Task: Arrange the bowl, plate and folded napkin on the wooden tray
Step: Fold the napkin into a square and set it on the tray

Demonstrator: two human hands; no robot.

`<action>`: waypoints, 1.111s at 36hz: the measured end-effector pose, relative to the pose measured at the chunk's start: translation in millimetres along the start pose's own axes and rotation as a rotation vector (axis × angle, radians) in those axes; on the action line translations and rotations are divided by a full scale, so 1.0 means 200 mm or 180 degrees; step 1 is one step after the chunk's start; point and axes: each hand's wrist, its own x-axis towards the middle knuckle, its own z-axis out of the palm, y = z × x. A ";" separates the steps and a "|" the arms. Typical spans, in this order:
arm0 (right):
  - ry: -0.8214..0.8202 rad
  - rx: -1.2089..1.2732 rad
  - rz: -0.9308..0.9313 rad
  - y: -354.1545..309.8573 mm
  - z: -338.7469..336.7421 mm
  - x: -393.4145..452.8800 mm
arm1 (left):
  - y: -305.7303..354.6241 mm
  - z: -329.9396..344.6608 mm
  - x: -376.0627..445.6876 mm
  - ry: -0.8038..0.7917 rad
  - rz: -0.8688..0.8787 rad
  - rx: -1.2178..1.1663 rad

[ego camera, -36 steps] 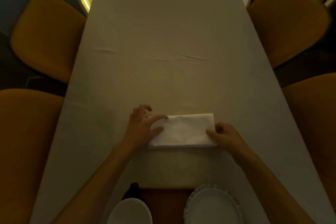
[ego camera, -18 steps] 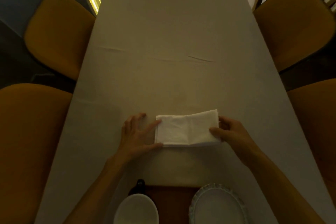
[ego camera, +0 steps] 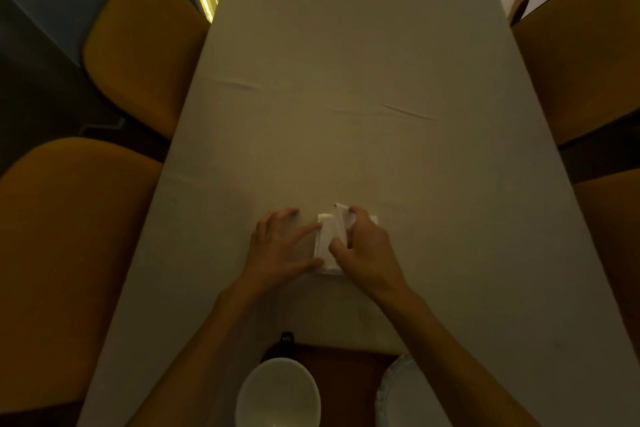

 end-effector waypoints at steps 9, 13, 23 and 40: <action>-0.0409 -0.0131 0.0255 0.05 0.19 -0.01 | 0.00 -0.05 0.04 0.0102 -0.0107 -0.0311; -0.0304 0.0307 0.0333 0.10 0.13 0.00 | 0.03 -0.03 0.05 0.0248 -0.0242 -0.0485; 0.0268 0.0041 0.0099 0.26 -0.12 -0.02 | 0.23 -0.01 0.02 0.0062 -0.0602 -0.0450; -0.0035 -0.0446 -0.0103 0.35 -0.05 -0.08 | 0.24 -0.04 0.06 0.0158 -0.0934 -0.0836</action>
